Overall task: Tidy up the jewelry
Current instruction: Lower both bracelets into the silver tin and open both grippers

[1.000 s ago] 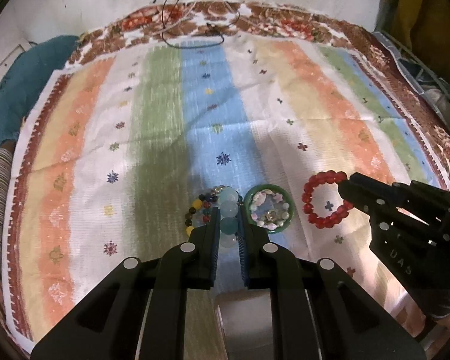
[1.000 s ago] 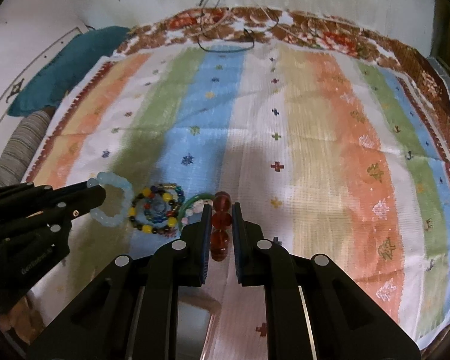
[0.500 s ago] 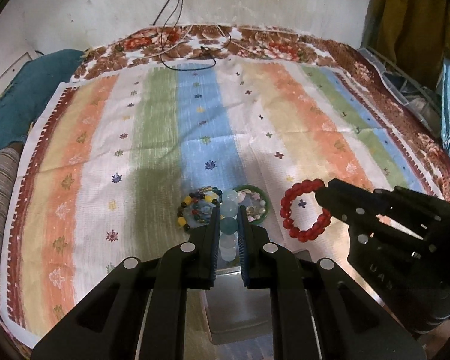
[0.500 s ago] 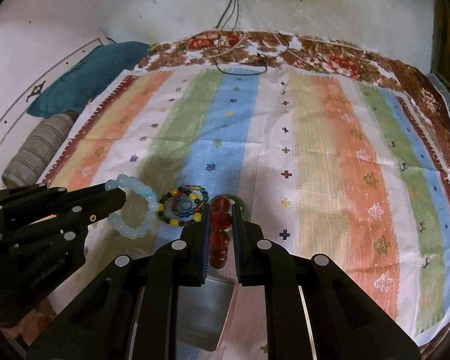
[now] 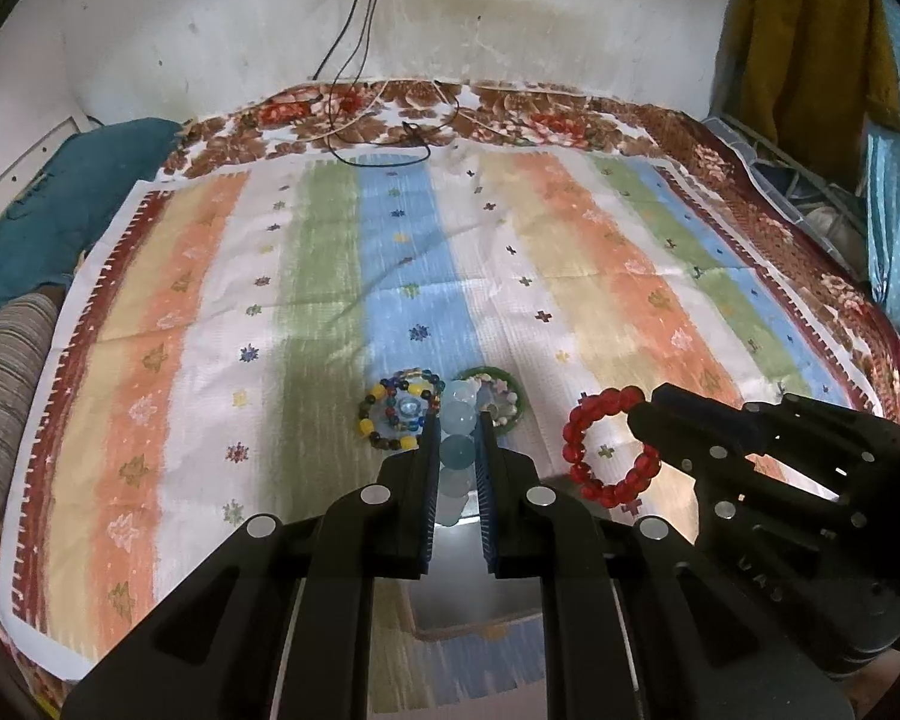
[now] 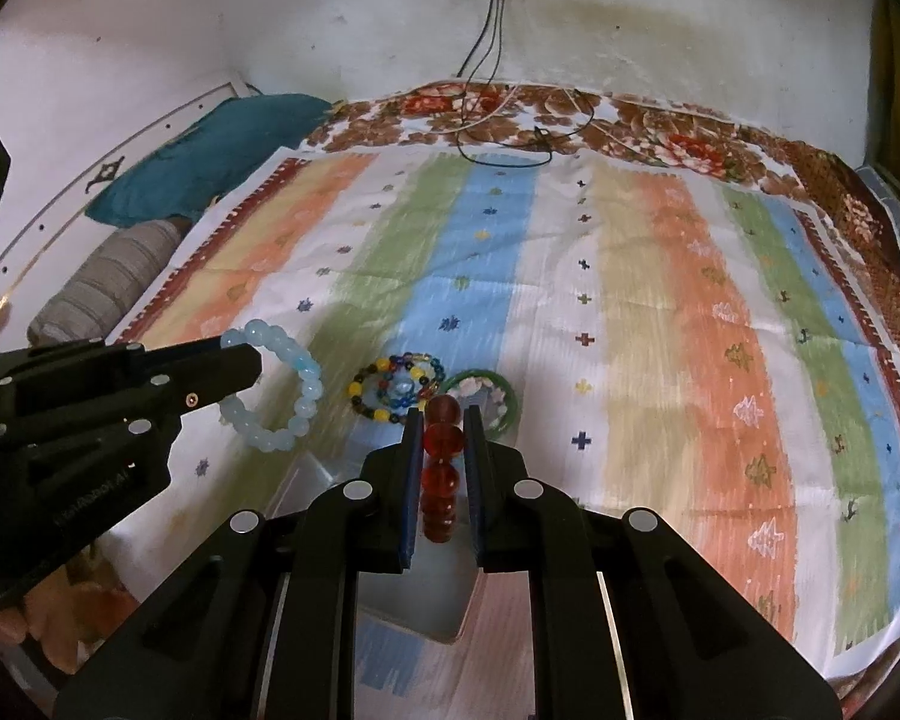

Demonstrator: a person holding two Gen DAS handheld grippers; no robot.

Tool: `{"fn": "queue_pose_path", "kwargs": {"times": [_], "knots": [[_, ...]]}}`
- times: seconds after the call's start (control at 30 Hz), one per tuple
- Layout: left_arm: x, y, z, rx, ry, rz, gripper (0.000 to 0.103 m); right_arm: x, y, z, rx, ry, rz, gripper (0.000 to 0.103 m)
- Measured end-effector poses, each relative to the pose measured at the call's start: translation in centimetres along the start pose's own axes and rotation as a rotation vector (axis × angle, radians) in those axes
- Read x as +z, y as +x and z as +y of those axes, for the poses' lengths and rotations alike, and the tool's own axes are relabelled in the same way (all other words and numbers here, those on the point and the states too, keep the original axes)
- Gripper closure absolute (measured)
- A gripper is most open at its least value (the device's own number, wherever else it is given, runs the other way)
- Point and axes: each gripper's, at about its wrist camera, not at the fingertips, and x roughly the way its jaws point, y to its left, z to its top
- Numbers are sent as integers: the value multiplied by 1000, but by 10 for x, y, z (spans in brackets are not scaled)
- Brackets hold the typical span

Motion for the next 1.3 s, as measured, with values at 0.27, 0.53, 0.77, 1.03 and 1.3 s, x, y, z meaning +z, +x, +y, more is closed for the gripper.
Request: {"fn": "queue_pose_path", "kwargs": {"times": [0.27, 0.53, 0.77, 1.03, 1.3], "knots": [[-13, -7, -2, -8, 0, 2, 92, -14, -6, 1, 14, 1, 12, 89], [-18, -9, 1, 4, -23, -1, 73, -19, -2, 2, -14, -5, 45, 82], [-14, -4, 16, 40, -77, 2, 54, -17, 4, -7, -27, 26, 60, 57], [-3, 17, 32, 61, -128, 44, 39, -8, 14, -23, -15, 85, 91, 43], [11, 40, 28, 126, -62, 77, 33, 1, 34, -29, -33, 82, 143, 35]]}}
